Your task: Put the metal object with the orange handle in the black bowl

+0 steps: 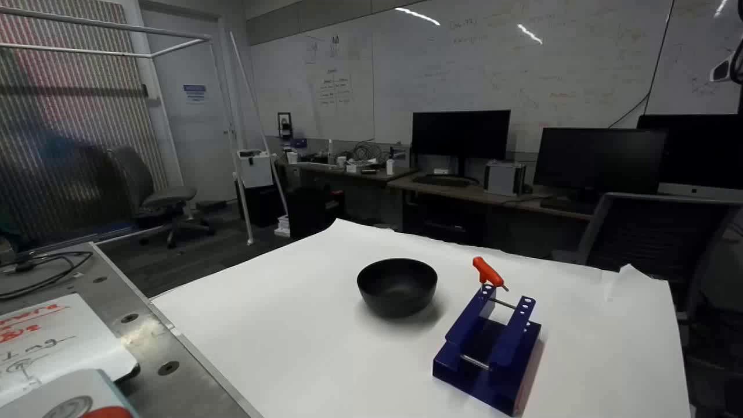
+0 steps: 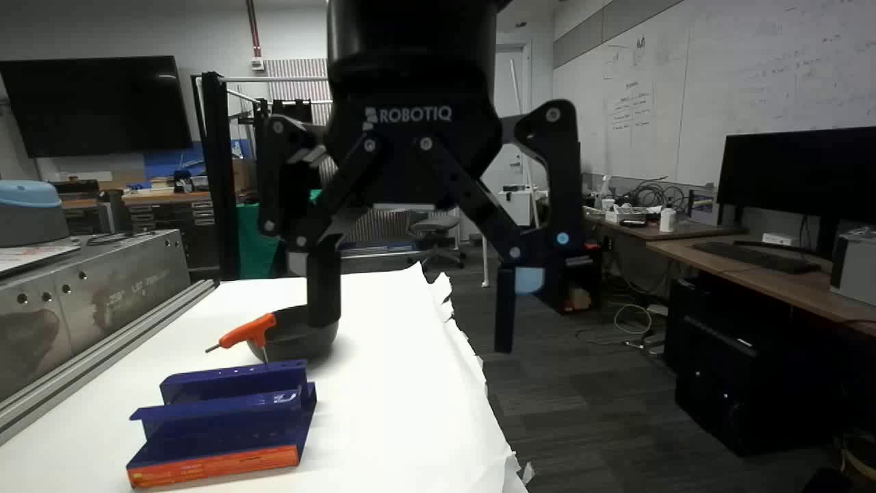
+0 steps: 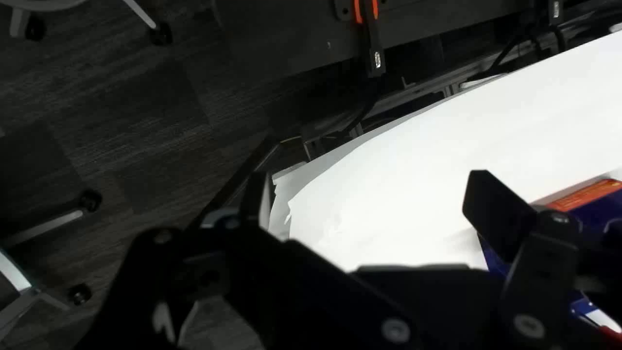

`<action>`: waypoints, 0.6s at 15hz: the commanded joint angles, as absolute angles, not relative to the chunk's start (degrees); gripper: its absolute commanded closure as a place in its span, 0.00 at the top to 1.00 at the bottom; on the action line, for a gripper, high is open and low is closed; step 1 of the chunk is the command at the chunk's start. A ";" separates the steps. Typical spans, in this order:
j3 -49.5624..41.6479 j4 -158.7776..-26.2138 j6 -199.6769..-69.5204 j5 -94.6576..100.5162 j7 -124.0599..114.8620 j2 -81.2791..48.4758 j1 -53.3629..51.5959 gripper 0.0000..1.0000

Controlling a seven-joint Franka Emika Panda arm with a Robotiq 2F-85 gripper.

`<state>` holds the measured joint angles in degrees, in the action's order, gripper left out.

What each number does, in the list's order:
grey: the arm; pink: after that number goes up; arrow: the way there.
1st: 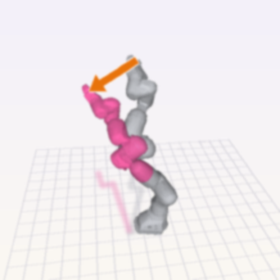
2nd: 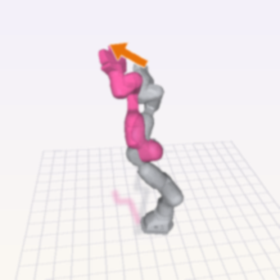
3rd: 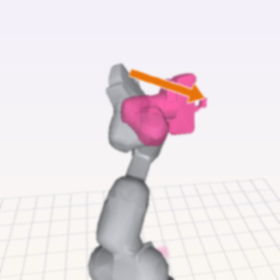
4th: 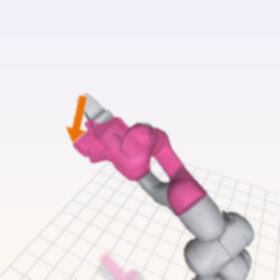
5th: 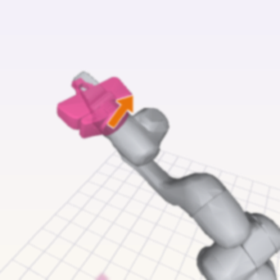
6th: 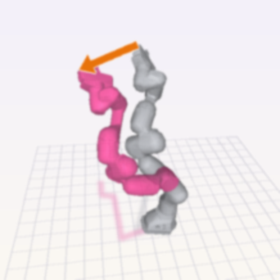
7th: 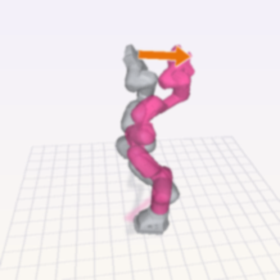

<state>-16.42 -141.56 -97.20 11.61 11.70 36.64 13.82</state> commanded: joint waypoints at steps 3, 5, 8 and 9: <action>-16.52 -140.31 -97.57 10.38 10.91 36.35 13.49 1.00; -14.40 -140.18 -99.39 8.66 8.61 34.02 11.76 1.00; -9.55 -140.18 -106.54 2.86 1.59 28.25 7.87 1.00; -7.86 -139.76 -108.84 1.38 -0.52 26.04 6.78 1.00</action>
<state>-12.15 -141.54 -103.56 5.41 5.30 32.56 9.84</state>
